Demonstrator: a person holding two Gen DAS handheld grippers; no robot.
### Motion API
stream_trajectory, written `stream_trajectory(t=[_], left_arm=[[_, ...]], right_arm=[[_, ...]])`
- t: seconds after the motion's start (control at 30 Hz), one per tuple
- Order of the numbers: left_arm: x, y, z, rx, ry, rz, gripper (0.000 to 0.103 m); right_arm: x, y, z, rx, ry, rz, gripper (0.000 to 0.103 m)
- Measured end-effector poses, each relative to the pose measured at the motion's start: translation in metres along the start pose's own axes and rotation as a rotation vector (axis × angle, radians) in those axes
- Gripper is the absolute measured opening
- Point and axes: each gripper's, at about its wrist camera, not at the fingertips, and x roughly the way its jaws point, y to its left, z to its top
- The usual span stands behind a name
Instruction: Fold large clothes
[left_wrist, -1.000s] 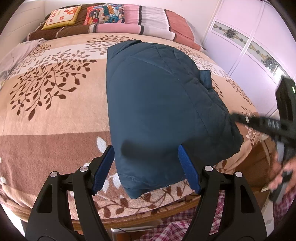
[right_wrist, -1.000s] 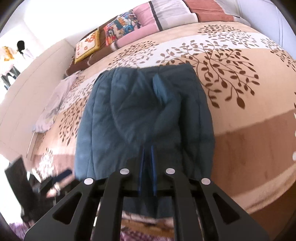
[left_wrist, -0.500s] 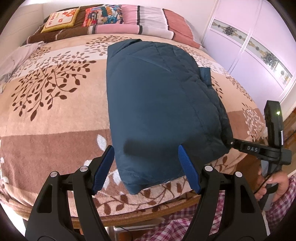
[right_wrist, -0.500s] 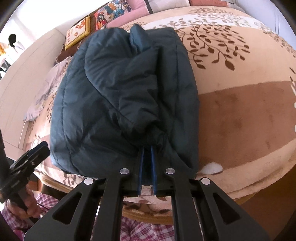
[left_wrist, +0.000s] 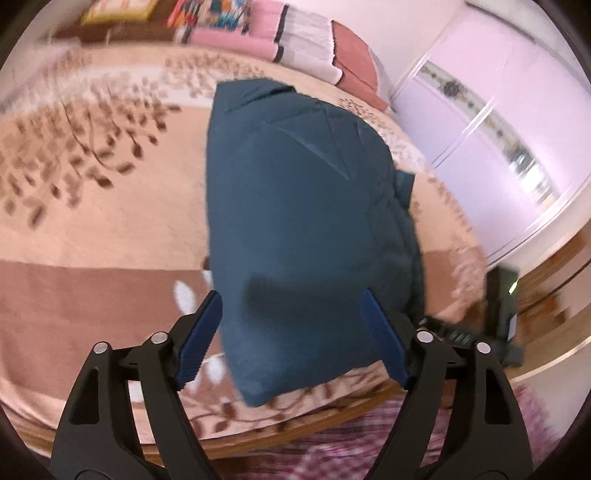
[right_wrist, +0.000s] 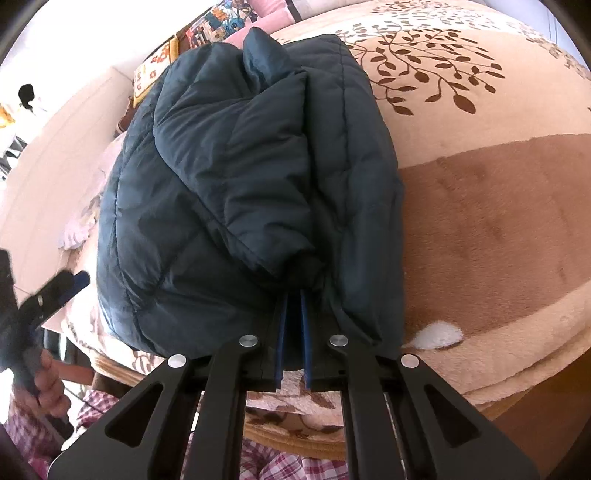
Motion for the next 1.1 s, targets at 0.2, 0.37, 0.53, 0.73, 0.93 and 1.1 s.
stream_trajectory(t=[0.2, 0.37, 0.53, 0.73, 0.93, 1.1], left_arm=[[0.037, 0.023, 0.019, -0.119, 0.069, -0.055, 0.084], [0.052, 0.020, 0.020, -0.067, 0.097, -0.048, 0.090], [0.062, 0.019, 0.017, -0.028, 0.107, -0.034, 0.096], [0.071, 0.024, 0.018, -0.038, 0.125, -0.049, 0.099], [0.079, 0.027, 0.025, -0.022, 0.162, -0.064, 0.099], [0.081, 0.026, 0.028, -0.006, 0.170, -0.110, 0.095]], right_arm=[[-0.009, -0.011, 0.002, 0.030, 0.008, 0.052, 0.008], [-0.028, -0.013, 0.005, 0.027, 0.015, 0.088, 0.022], [-0.081, -0.026, 0.018, 0.047, -0.124, 0.111, 0.079], [-0.054, -0.052, 0.062, 0.168, -0.065, 0.106, 0.085], [0.013, -0.063, 0.085, 0.271, 0.072, 0.151, 0.089], [0.041, -0.065, 0.083, 0.337, 0.134, 0.252, 0.091]])
